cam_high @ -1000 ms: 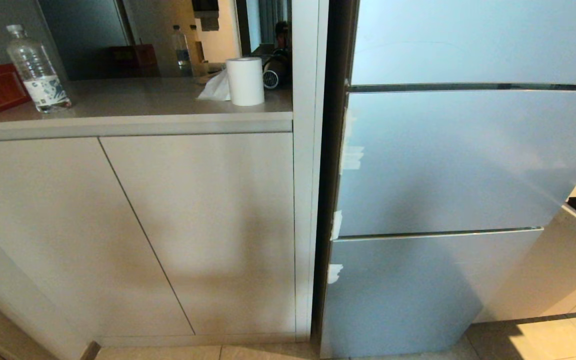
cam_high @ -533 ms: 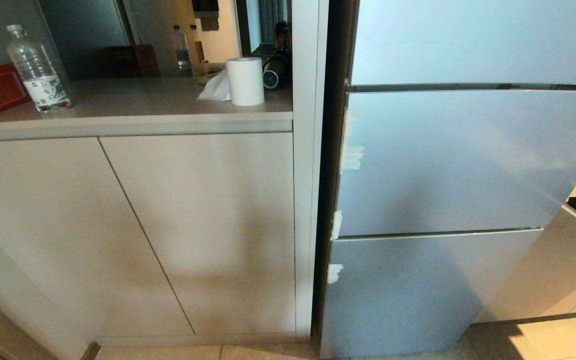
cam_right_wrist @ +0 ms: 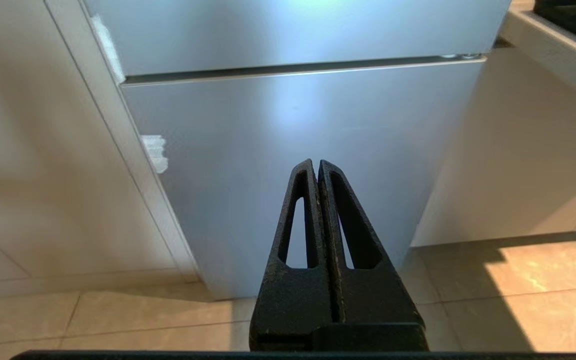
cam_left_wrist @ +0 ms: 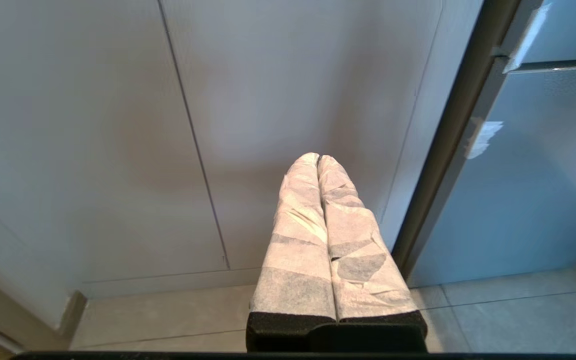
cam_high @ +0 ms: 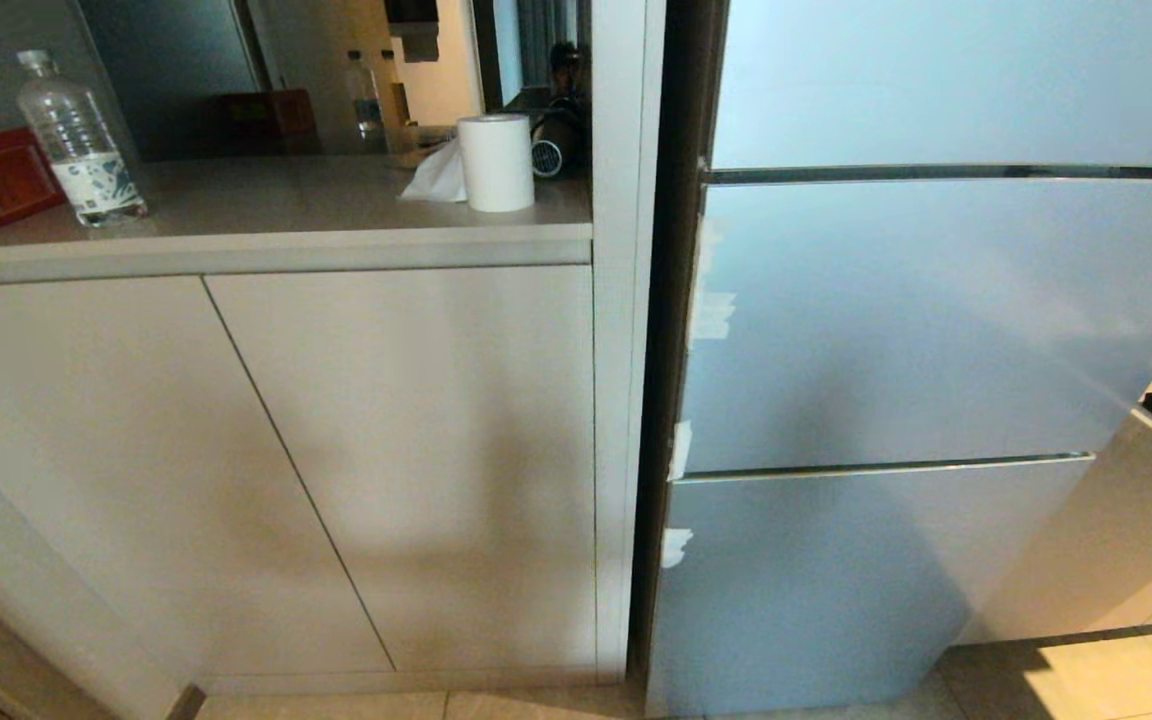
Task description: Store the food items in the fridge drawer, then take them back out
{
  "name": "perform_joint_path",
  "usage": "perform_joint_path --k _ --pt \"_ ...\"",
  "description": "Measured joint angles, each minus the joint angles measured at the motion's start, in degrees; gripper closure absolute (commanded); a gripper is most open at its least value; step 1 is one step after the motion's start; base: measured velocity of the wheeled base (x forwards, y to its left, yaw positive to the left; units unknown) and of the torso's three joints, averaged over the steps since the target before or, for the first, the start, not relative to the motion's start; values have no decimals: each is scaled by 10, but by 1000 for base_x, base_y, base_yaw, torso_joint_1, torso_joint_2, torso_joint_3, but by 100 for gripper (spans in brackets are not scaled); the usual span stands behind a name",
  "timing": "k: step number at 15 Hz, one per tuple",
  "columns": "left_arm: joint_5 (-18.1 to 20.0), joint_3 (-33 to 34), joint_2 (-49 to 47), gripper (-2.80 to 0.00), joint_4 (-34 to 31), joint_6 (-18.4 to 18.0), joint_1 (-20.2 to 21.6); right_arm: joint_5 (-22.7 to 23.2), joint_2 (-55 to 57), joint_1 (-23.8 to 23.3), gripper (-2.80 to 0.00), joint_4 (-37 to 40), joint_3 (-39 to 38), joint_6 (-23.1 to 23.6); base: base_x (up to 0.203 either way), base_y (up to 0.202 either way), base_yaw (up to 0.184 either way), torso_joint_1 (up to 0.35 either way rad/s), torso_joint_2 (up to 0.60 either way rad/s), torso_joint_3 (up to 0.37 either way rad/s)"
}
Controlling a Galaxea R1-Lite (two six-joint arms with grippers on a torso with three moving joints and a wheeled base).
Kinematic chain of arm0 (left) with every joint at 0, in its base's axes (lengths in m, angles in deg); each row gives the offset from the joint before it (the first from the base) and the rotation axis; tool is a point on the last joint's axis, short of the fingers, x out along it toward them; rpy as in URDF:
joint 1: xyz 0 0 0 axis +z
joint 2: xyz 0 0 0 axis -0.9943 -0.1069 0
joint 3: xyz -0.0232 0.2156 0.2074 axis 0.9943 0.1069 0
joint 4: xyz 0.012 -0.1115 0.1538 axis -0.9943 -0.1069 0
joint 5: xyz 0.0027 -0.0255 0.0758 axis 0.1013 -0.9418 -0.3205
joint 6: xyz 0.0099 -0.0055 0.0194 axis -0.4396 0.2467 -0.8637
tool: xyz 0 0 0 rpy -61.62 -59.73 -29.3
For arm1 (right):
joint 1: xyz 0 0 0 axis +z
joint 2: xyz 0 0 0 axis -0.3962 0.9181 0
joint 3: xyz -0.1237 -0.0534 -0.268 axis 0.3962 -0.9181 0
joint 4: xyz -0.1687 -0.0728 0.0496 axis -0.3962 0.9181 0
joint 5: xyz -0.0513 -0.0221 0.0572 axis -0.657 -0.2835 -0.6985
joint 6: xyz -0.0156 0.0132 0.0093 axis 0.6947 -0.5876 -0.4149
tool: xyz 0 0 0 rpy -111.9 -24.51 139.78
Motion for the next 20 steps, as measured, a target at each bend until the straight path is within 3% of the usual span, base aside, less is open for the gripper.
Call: perform_joint_path --k 9,15,20 --pt "0 0 0 0 0 0 -1 0 0 0 0 0 0 0 0 184 -2 4 2 3" --pt "0 0 0 0 0 0 0 0 0 0 0 0 0 0 1 1 -12 1 1 1" --pt "0 0 0 0 0 0 0 0 0 0 0 0 0 0 1 6 -168 3 1 3"
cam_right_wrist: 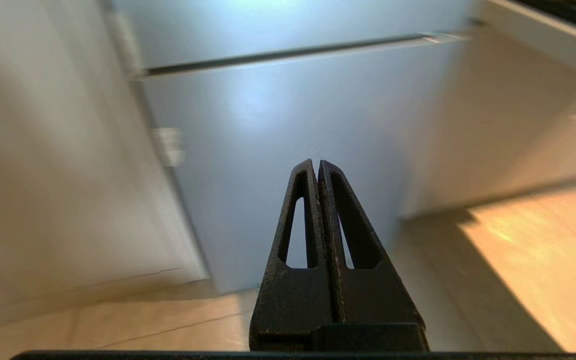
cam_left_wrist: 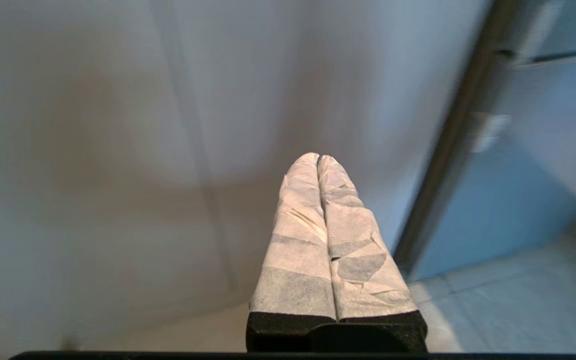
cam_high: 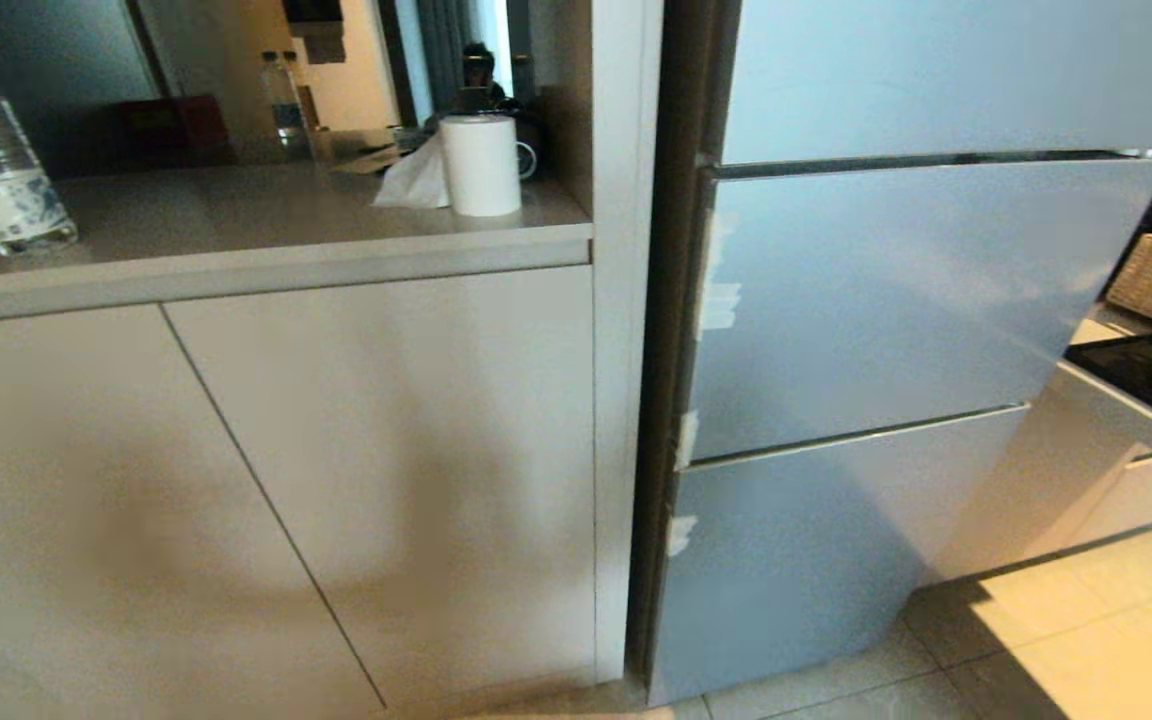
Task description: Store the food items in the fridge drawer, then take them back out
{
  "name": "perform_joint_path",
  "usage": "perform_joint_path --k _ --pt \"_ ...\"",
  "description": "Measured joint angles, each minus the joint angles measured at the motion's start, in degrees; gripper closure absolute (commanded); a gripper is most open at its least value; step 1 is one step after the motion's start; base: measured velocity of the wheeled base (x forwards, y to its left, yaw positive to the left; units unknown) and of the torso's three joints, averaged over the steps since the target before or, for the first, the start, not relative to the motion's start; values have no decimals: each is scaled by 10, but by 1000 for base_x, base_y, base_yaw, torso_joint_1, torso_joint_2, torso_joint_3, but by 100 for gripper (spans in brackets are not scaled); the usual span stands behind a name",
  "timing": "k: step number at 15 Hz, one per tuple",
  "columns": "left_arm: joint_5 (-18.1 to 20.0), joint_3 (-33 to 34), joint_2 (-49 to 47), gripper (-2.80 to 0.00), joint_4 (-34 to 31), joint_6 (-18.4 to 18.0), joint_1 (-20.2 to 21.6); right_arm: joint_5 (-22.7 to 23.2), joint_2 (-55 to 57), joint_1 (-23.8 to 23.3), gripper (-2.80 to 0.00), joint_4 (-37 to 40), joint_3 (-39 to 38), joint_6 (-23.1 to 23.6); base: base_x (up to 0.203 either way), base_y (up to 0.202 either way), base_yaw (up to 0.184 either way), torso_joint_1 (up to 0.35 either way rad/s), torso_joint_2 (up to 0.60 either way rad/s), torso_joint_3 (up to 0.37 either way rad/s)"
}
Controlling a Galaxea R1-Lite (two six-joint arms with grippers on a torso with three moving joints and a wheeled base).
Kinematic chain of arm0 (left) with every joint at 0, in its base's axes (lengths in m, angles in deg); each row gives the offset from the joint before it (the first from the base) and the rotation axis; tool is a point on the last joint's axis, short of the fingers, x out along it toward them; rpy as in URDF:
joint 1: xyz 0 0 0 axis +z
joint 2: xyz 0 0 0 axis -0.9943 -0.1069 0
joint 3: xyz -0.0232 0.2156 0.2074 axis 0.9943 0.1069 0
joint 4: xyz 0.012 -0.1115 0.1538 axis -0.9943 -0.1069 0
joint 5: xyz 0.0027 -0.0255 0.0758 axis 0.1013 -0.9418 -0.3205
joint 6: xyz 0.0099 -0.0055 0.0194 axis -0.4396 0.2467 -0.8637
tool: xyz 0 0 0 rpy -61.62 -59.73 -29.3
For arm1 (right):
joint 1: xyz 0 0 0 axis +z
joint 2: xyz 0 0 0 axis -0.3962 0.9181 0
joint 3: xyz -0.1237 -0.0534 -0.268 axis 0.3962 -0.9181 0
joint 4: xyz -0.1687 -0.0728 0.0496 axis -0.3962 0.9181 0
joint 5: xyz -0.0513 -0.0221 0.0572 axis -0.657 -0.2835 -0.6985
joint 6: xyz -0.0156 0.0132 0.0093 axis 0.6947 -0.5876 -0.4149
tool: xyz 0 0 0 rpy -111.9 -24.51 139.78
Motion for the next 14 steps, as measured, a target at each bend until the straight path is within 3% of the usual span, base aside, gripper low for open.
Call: perform_joint_path --k 14 --pt "0 0 0 0 0 -4 0 0 0 0 0 0 0 0 -1 8 -176 2 2 4"
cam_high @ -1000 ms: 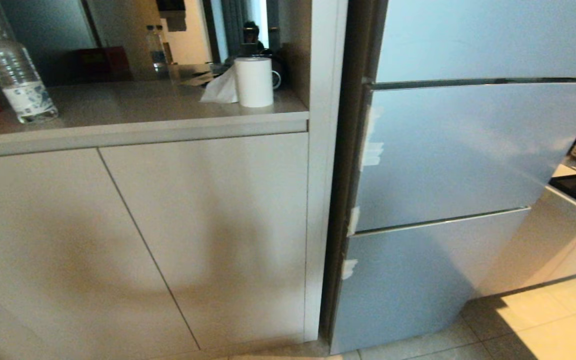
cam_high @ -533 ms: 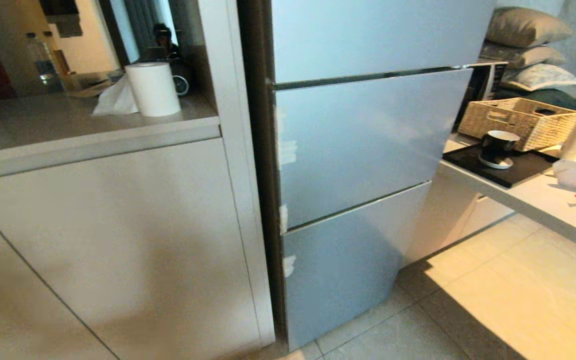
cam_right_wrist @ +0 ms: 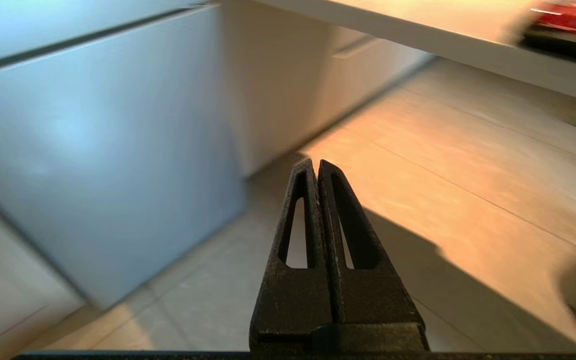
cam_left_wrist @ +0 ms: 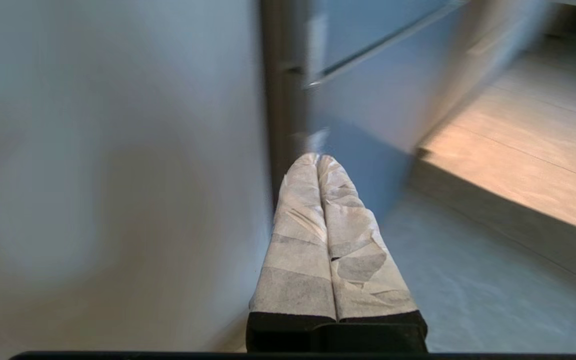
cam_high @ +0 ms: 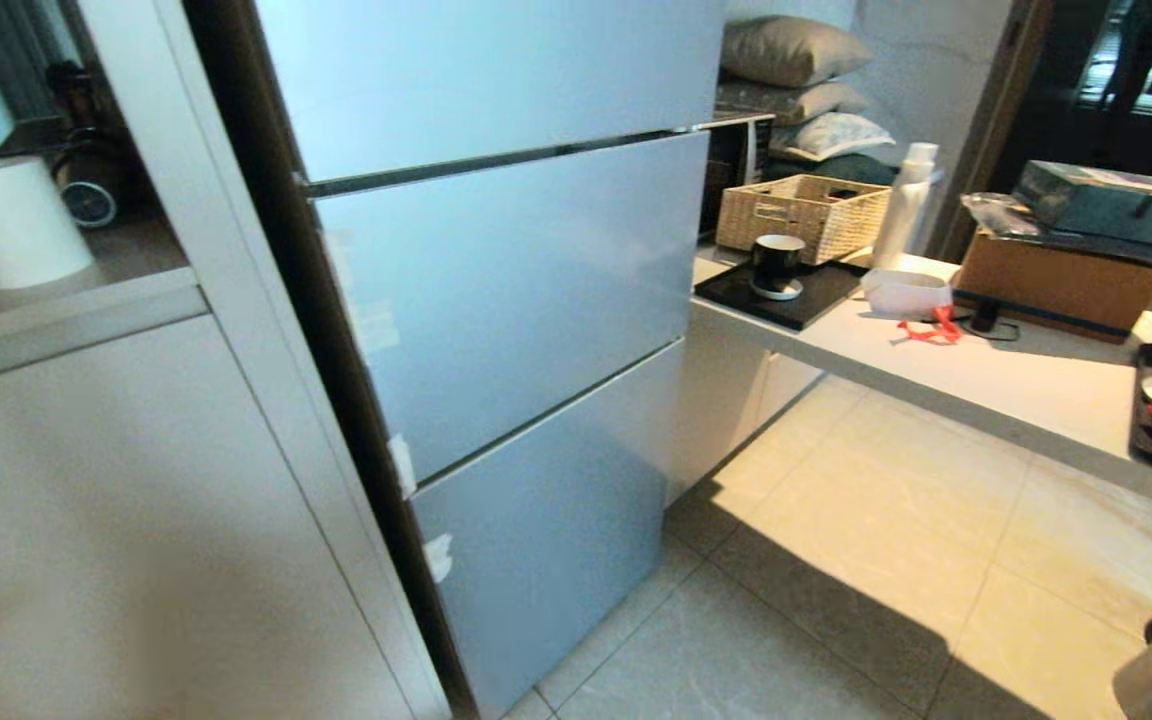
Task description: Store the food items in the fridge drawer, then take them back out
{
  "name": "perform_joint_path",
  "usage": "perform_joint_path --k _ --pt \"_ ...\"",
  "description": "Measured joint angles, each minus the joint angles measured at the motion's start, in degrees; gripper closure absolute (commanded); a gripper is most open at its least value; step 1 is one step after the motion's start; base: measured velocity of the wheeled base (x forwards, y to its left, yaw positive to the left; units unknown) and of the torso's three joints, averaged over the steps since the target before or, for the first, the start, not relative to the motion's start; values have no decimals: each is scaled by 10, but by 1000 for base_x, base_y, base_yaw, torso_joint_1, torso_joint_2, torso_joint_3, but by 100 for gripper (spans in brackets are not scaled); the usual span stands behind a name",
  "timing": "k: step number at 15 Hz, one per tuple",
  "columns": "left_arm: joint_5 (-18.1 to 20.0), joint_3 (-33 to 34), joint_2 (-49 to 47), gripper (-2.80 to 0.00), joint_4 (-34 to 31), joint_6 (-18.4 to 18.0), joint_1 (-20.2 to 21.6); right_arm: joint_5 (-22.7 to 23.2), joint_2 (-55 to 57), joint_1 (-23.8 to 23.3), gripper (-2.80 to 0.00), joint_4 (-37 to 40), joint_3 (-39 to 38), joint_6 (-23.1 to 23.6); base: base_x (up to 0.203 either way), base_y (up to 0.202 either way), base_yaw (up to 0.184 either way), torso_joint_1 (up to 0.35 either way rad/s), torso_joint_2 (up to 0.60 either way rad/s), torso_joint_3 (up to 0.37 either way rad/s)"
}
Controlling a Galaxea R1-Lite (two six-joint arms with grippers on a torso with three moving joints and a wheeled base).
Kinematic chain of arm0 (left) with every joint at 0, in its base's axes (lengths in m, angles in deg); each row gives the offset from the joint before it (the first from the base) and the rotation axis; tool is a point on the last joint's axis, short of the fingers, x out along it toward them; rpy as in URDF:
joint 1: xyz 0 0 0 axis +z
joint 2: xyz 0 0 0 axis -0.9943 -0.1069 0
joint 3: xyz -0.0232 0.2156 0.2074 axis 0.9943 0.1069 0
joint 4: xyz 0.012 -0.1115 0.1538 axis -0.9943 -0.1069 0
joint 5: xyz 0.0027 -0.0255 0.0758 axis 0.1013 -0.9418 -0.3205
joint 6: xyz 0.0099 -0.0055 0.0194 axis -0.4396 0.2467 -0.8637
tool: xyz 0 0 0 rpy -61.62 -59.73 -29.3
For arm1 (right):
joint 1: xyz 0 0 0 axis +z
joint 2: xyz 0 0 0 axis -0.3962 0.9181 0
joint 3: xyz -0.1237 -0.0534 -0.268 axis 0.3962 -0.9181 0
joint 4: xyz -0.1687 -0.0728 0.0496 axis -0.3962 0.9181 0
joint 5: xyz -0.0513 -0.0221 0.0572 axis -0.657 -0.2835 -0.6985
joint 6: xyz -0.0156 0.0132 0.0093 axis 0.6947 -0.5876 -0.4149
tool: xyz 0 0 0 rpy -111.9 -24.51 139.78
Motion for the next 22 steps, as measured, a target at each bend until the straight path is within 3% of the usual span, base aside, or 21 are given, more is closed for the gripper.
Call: perform_joint_path --k 4,8,12,19,22 --pt "-1 -6 -1 0 8 3 0 0 0 0 0 0 0 0 0 5 -119 3 -1 1" --pt "-18 -115 -76 0 48 51 1 0 0 0 0 0 0 1 0 0 0 0 0 0" --pt "-55 -200 -299 0 162 120 1 0 0 0 0 0 0 2 0 0 0 0 0 0" --pt "-85 -283 -707 0 458 235 3 -1 0 0 0 0 0 0 0 0 0 0 0 0" --pt "-110 -341 -833 0 535 277 5 -1 0 0 0 0 0 0 0 0 0 0 0 0"
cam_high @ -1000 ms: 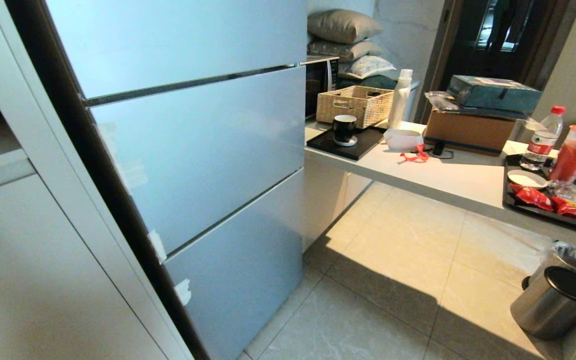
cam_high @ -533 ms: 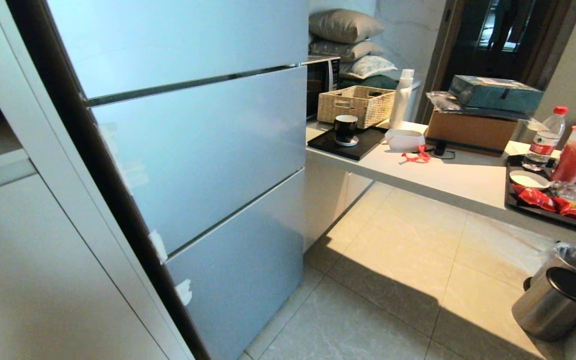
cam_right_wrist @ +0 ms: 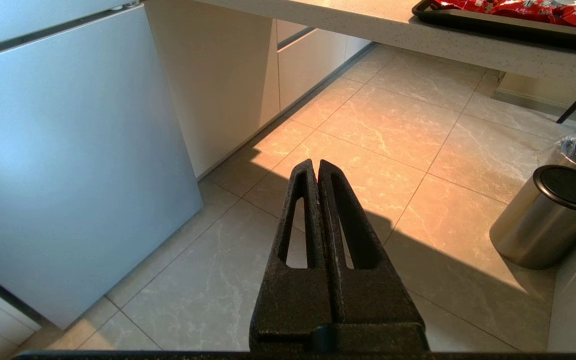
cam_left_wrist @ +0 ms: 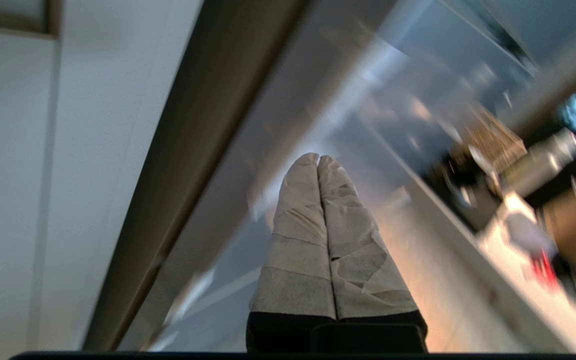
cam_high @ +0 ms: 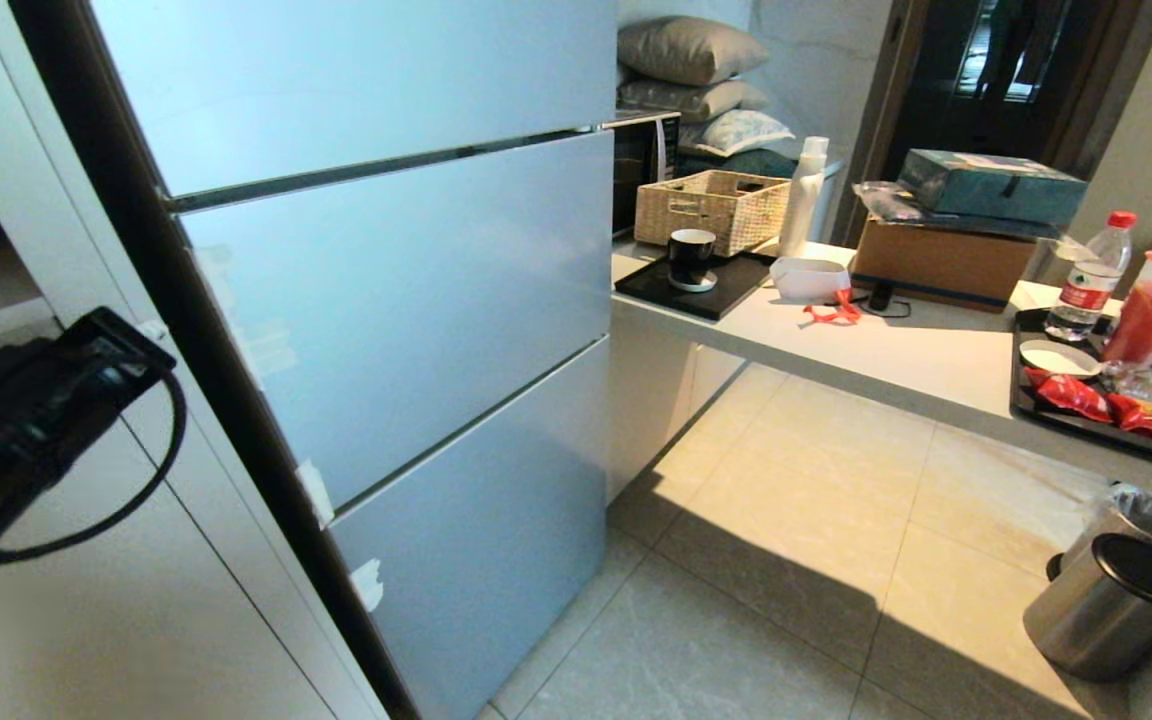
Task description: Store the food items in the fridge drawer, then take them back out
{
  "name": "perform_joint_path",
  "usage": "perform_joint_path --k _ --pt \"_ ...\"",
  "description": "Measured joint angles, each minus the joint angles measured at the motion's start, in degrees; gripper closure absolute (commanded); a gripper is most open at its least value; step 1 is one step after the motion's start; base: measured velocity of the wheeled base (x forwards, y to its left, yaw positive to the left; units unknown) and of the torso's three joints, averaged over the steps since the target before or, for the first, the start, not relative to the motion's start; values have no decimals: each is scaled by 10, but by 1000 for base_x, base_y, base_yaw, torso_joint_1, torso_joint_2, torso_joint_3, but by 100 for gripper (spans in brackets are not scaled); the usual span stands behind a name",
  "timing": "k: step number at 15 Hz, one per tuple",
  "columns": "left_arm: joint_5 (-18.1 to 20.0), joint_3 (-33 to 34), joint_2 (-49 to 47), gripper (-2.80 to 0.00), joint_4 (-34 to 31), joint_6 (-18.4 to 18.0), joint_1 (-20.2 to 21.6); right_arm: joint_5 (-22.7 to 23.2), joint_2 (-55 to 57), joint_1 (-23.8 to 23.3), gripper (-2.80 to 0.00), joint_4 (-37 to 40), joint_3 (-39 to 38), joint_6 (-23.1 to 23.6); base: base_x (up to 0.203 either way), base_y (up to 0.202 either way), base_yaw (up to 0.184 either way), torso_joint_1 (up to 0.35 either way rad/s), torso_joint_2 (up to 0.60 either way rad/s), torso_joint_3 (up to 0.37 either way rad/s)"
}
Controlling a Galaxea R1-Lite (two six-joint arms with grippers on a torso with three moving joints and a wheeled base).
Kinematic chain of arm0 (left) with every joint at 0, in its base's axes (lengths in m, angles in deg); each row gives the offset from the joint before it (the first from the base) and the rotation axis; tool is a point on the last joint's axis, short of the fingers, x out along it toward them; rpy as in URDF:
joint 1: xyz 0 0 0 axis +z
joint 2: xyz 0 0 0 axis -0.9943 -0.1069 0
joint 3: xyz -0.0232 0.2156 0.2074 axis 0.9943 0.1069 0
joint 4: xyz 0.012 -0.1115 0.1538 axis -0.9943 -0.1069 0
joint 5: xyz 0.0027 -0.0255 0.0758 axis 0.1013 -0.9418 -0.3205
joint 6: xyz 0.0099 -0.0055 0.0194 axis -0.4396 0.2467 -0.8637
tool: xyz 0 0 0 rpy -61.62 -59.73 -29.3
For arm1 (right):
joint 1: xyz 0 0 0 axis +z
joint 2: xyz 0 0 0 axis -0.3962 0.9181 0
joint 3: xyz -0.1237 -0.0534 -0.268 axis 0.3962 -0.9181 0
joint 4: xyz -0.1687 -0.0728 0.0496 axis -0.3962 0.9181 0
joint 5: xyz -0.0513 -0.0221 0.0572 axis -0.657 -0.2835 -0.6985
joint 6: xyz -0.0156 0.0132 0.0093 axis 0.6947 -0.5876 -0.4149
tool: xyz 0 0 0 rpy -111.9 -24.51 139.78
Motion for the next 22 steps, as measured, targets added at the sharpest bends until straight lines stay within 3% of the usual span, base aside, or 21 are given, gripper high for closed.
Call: perform_joint_path --k 3,8,14,22 --pt "-27 -38 -81 0 70 15 17 0 0 0 0 0 0 0 0 0 0 0 0 0" --pt "-22 -84 -132 0 75 15 57 0 0 0 0 0 0 0 0 0 0 0 0 0" --pt "35 -131 -185 0 75 19 58 0 0 0 0 0 0 0 0 0 0 0 0 0" --pt "94 -136 -198 0 77 63 55 0 0 0 0 0 0 0 0 0 0 0 0 0"
